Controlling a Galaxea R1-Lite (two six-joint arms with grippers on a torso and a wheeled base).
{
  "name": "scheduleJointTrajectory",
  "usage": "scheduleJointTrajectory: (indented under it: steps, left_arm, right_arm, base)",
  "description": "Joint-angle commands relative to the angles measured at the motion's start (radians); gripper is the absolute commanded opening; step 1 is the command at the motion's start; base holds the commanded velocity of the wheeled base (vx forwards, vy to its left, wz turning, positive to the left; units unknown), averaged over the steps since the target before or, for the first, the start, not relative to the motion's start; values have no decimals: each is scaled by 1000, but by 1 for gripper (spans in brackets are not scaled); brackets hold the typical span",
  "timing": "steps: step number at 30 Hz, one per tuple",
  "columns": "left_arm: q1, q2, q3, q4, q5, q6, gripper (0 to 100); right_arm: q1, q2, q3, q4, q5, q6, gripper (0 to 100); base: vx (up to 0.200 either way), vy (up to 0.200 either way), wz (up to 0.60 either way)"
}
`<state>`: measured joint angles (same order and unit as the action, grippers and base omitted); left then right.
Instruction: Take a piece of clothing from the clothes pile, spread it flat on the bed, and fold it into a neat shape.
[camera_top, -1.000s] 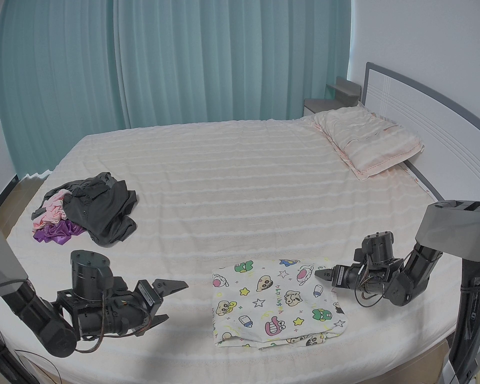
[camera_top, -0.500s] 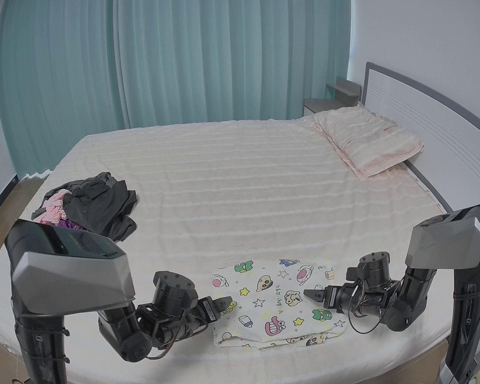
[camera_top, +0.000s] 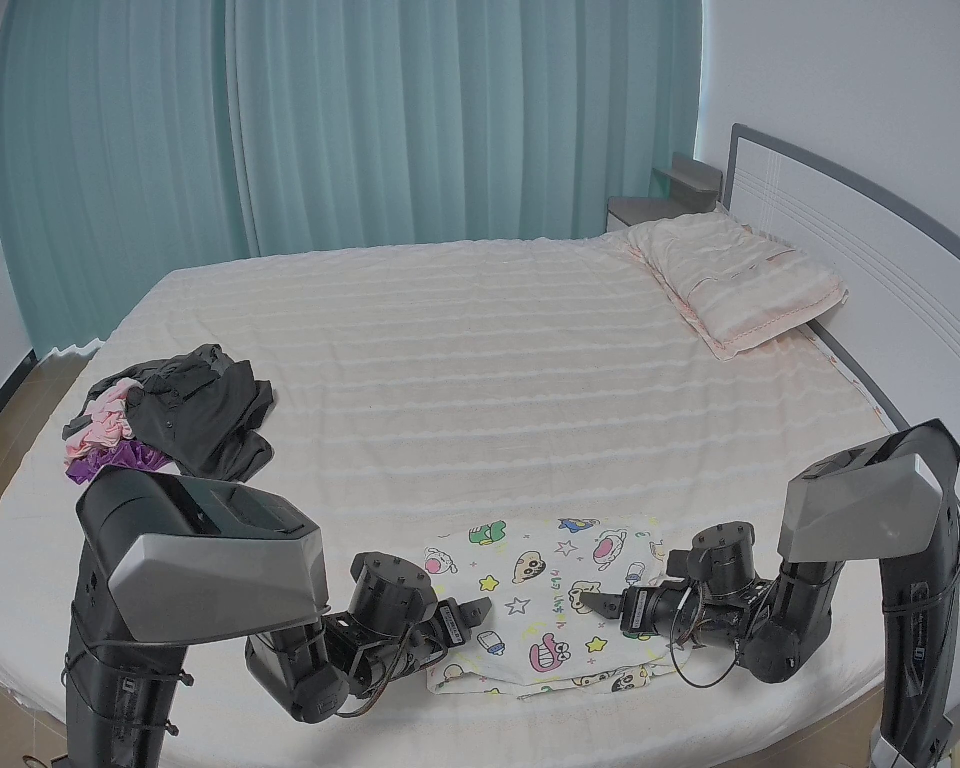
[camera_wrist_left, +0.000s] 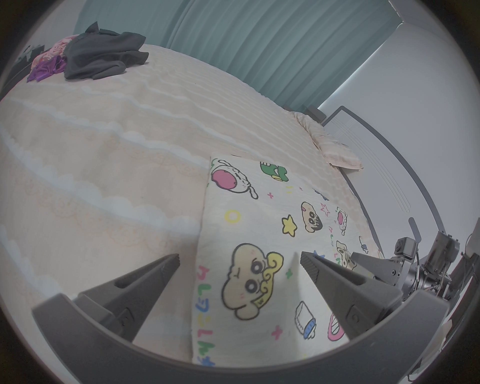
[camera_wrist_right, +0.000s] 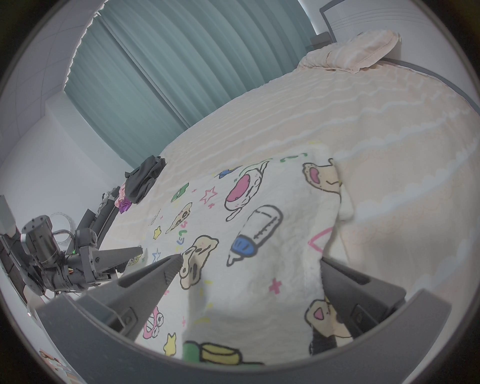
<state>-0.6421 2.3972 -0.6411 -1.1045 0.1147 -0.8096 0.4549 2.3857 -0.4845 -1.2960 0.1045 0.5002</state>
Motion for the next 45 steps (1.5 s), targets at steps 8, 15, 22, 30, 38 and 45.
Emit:
scheduleJointTrajectory:
  steps: [8,15,22,30,38,45]
  left_arm:
    - [-4,20,-32,2,-1,0,0]
    - [-4,16,-42,-2,7,-7,0]
    - [-17,-20,-17,-2,34,-8,0]
    - [-17,-50,11,-2,39,-51,0]
    - [-17,-58,27,0,63,-53,0]
    - [-19,-76,58,0,68,-53,0]
  right_arm:
    - [22,32,-16,6,-2,0,0]
    - [22,32,-16,6,0,0,0]
    - [22,33,-16,-3,0,3,0]
    - [22,33,-16,-5,0,4,0]
    - [22,27,-16,-5,1,8,0]
    - [22,12,-14,-5,1,8,0]
  base:
    - [0,0,0]
    - [0,0,0]
    - [0,0,0]
    - [0,0,0]
    - [0,200,0]
    - [0,200,0]
